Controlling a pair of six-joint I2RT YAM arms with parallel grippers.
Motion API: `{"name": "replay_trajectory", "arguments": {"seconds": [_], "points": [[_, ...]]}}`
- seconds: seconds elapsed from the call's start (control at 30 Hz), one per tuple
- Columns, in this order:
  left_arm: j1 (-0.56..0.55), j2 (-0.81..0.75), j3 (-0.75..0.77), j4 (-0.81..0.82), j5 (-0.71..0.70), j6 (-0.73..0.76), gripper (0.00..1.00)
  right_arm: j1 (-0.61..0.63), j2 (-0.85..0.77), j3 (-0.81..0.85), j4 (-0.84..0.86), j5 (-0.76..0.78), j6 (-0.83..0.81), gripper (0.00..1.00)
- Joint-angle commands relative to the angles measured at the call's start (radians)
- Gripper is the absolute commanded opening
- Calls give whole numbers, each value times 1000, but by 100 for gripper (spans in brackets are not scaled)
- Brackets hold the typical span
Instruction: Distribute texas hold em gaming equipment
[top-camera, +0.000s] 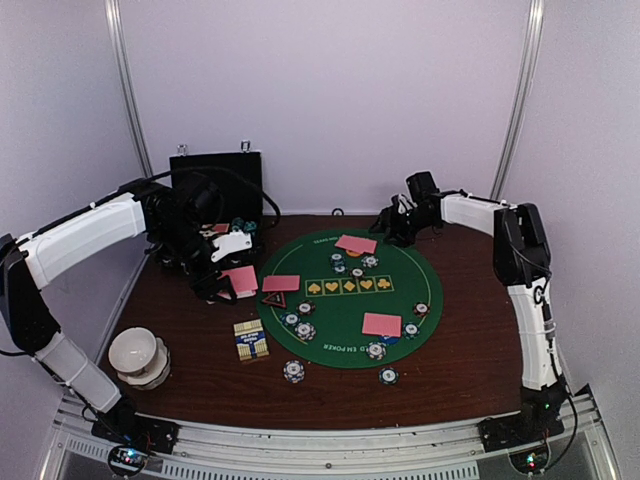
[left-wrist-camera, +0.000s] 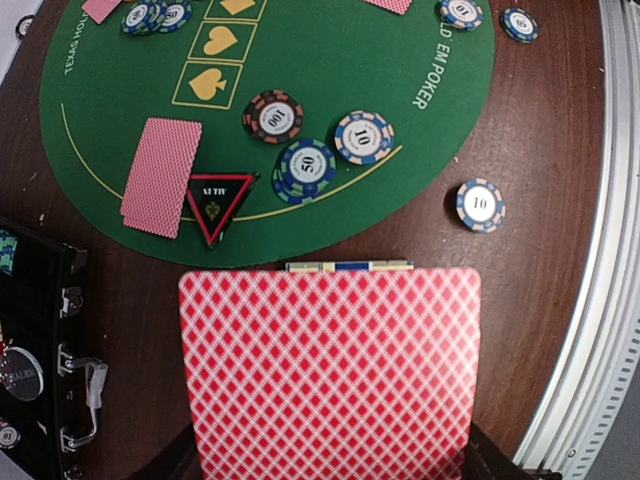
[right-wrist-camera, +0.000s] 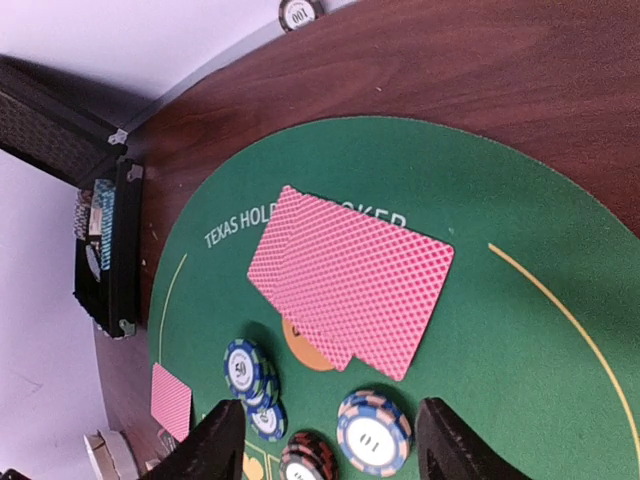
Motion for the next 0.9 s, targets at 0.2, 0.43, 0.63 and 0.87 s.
{"name": "replay_trajectory", "arguments": {"seconds": [0.2,0.43,0.63,0.87], "points": [[4,-32,11,10,20,9,0,82,-374,-336,144,-9,3,69],[3,-22,19,15,26,7,0,258,-563,-559,289,-74,92,70],[4,-14,27,18,33,3,0,442,-581,-638,446,-135,207,73],[4,-7,31,19,39,1,0,559,-495,-606,622,-168,340,73]]}}
